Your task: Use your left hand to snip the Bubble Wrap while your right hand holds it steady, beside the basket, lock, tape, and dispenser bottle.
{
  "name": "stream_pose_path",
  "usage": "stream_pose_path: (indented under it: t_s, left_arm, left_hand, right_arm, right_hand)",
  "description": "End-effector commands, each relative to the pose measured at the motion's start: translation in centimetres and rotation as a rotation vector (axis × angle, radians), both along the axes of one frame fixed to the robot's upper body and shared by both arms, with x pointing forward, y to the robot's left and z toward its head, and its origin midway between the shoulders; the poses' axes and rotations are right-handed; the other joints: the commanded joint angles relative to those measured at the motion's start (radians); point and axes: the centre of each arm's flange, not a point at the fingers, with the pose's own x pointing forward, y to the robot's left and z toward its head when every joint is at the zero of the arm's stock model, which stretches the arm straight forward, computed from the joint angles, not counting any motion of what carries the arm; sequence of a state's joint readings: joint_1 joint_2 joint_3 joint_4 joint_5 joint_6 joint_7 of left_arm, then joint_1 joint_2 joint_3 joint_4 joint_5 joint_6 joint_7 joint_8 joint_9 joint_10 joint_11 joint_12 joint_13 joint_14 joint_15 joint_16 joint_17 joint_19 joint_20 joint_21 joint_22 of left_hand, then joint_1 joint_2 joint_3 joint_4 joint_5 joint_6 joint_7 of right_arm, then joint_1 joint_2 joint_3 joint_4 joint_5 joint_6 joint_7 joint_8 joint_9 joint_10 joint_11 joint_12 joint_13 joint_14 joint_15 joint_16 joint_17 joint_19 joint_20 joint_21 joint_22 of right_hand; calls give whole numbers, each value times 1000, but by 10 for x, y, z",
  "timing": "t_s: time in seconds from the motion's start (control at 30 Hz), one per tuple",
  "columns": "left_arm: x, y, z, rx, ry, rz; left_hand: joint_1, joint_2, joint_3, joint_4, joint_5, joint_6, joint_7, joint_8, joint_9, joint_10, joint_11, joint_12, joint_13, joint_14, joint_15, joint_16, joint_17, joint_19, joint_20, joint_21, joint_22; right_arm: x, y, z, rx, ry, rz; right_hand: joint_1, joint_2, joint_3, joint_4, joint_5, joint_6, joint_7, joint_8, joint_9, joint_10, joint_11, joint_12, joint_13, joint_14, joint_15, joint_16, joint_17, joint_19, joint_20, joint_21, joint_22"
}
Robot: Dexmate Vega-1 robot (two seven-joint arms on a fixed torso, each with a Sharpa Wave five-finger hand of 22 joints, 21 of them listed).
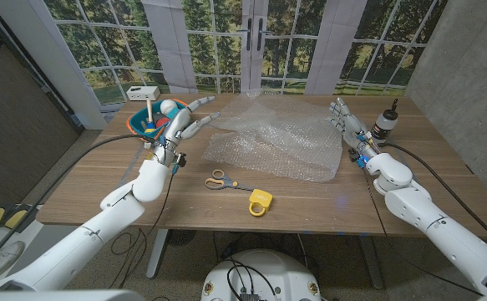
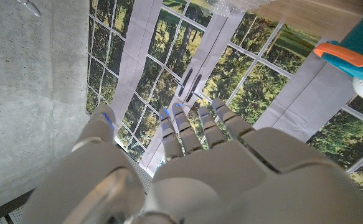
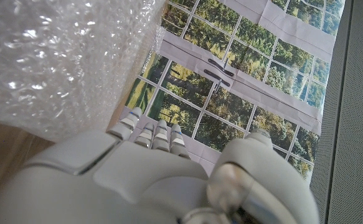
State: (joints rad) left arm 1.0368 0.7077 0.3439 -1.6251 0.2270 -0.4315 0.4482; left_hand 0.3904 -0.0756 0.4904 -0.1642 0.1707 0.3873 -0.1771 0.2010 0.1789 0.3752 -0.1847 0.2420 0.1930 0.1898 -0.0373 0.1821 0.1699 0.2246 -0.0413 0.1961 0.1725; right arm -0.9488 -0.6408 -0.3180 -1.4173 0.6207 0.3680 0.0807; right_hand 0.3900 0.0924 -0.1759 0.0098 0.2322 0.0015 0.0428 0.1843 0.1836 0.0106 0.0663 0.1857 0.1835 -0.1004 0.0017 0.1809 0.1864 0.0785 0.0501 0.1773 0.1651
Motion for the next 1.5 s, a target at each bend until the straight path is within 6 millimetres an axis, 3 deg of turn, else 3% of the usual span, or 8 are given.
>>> stream_pose_path:
  t_s: [0.03, 1.5]
  left_arm:
    - [-9, -1, 0, 58, -20, 32]
    - [-25, -7, 20, 254, -79, 72]
  left_hand:
    - [19, -1, 4, -6, 8, -13, -1, -7, 5, -2, -5, -6, 5, 3, -161, 0, 2, -1, -9, -3, 3]
    - [58, -14, -7, -1, 7, -23, -8, -10, 8, 25, -8, -1, 12, -6, -162, -1, 2, -24, -2, -7, 3]
  right_arm:
    - [-2, -2, 0, 0, -3, -3]
    - [-5, -5, 0, -3, -10, -17]
  right_hand:
    - [12, -1, -4, -7, -6, 0, 7, 5, 2, 0, -2, 6, 4, -7, 0, 6, 0, -1, 4, 7, 4]
    - [21, 6, 2, -14, -9, 6, -1, 7, 2, 0, -6, 8, 4, -6, -7, 9, -1, -3, 10, 9, 4]
